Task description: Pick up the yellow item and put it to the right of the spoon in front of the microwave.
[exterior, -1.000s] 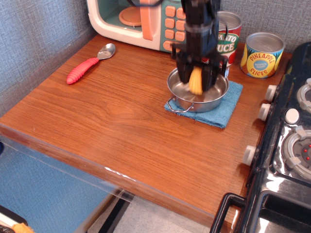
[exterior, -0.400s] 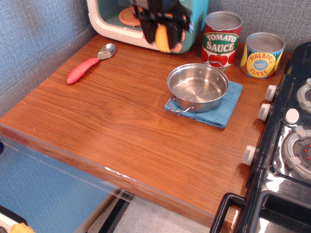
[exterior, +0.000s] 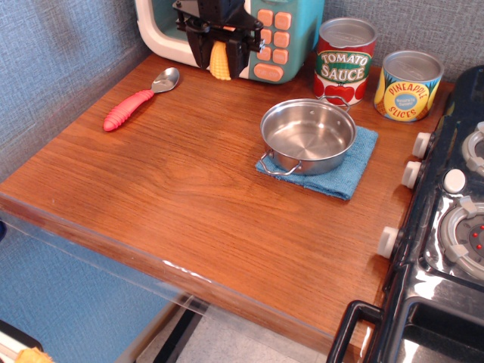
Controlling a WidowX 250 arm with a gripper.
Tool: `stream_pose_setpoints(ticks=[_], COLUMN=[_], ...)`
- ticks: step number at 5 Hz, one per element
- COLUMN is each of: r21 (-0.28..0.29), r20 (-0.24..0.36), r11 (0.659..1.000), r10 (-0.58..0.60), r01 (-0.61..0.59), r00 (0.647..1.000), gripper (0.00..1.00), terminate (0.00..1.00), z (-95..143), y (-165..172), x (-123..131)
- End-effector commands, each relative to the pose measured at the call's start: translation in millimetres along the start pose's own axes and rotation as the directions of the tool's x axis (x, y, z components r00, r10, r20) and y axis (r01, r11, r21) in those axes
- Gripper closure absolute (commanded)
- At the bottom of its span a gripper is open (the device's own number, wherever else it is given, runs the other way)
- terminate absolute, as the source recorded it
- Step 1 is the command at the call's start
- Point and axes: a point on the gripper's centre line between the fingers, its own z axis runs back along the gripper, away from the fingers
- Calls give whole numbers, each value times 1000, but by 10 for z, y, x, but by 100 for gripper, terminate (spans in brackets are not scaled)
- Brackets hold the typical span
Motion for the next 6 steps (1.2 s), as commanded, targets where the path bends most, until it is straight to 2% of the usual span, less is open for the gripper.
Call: stream_pose_setpoints(ticks=[1,3,4,6], r21=[24,24,27,32], r20=[46,-9,-20,28], r11=[998,997,997,997], r10=[62,72,72,65], r01=[-63,-72,-71,-66], r00=[997,997,997,997], gripper=[100,100,0,0], terminate=[0,0,0,0], z=[-79,-329,-345,-138], y=[234,258,253,266], x=[-56,-92,-90,-95])
